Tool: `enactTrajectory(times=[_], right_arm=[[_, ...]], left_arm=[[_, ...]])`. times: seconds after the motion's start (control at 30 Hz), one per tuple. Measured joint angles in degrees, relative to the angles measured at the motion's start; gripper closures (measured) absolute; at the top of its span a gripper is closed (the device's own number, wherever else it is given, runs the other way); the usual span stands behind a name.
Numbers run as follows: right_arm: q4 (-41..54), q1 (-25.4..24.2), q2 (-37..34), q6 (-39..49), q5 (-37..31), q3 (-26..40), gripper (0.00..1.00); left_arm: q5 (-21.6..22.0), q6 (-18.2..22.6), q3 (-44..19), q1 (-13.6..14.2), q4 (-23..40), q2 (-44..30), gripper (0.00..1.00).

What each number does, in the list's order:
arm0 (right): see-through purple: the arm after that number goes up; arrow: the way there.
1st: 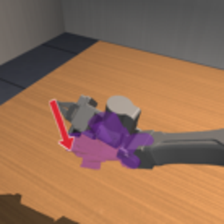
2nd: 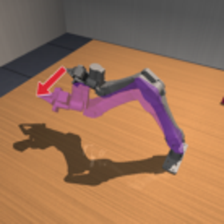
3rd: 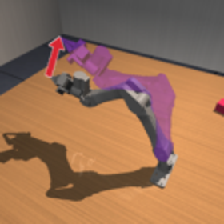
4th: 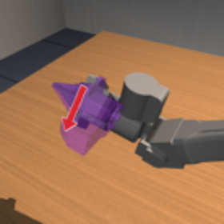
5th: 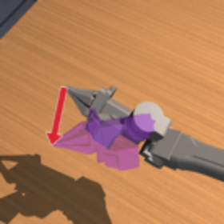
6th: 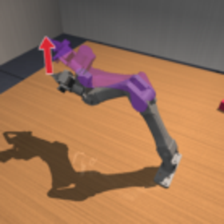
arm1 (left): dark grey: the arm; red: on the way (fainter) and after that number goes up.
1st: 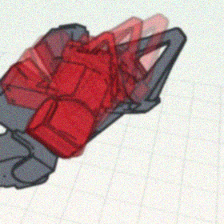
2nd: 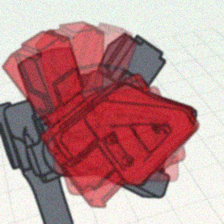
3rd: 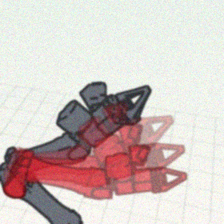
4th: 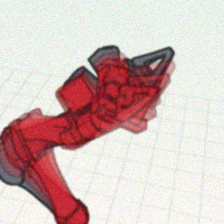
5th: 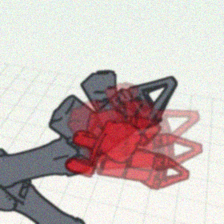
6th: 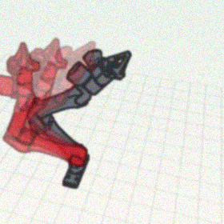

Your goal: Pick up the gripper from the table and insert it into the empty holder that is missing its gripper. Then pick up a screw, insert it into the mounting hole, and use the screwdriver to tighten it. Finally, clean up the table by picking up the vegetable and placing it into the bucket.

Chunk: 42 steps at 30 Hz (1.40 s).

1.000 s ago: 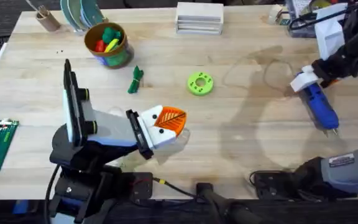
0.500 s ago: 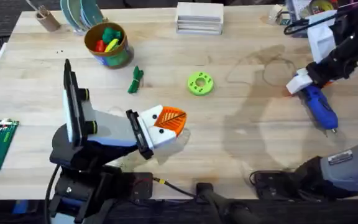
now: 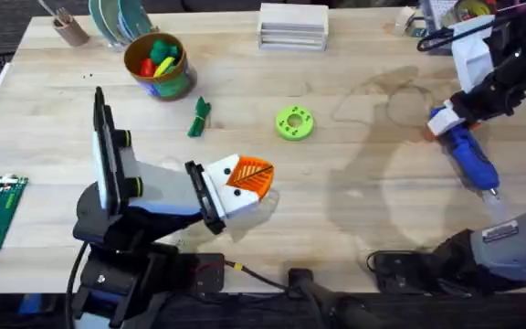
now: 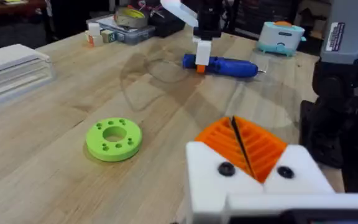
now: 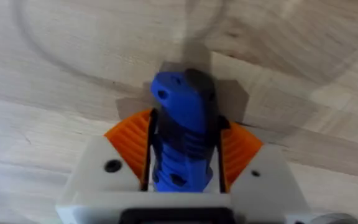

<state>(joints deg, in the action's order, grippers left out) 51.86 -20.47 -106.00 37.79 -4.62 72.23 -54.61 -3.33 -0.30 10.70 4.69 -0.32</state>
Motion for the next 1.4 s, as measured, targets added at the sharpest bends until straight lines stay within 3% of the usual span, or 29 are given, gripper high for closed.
enactTrajectory(times=[0.17,0.2,0.37,1.07,1.4], right_arm=[[-0.17,0.00,-0.02,0.19,-0.07,0.00,0.585],[-0.50,-0.02,-0.04,0.19,-0.15,0.00,0.689],[-0.46,-0.02,-0.20,0.50,-0.23,-0.01,0.970],[0.26,-0.02,-0.26,-3.06,0.18,1.90,0.972],[-0.55,0.04,4.71,-9.18,6.52,7.06,0.972]], left_arm=[[0.02,0.00,0.01,0.00,0.00,0.00,0.985],[0.02,0.00,-0.02,0.00,0.00,0.00,0.985],[0.07,0.00,0.00,0.00,0.00,0.00,0.985],[0.22,0.00,-0.02,0.00,-0.02,0.00,0.985],[0.22,0.00,-0.02,0.00,0.00,0.00,0.985]])
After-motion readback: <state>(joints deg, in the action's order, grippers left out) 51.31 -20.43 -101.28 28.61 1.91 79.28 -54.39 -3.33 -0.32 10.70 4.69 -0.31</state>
